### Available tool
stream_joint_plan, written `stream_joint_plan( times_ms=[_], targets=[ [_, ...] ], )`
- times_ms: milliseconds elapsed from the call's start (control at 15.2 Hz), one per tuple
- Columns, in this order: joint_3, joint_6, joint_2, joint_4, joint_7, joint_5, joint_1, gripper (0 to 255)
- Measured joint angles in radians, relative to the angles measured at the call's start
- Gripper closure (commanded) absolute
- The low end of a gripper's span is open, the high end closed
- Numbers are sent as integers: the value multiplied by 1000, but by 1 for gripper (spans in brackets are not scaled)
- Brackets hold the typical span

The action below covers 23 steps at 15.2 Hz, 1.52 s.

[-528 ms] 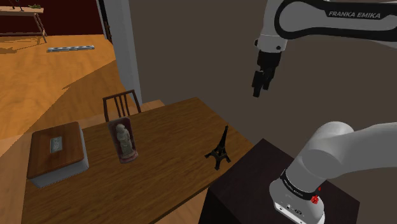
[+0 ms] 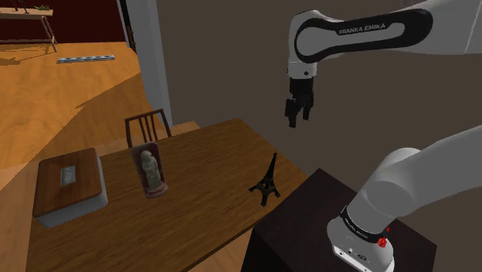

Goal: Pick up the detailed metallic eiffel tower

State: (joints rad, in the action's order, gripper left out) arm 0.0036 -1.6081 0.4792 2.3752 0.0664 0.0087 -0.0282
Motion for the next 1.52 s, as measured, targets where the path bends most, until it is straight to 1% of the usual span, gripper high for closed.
stream_joint_plan(
  times_ms=[198,594,990,1320,1518],
  targets=[
    [10,-34,-134,-22,-38,22,2,0],
    [1,-86,-421,-103,-75,48,-9,0],
    [-1,-104,-710,-221,-117,90,-12,0],
    [-6,-96,-945,-337,-139,122,-23,0],
    [-8,-83,-1056,-400,-149,137,-29,0]
  ],
)
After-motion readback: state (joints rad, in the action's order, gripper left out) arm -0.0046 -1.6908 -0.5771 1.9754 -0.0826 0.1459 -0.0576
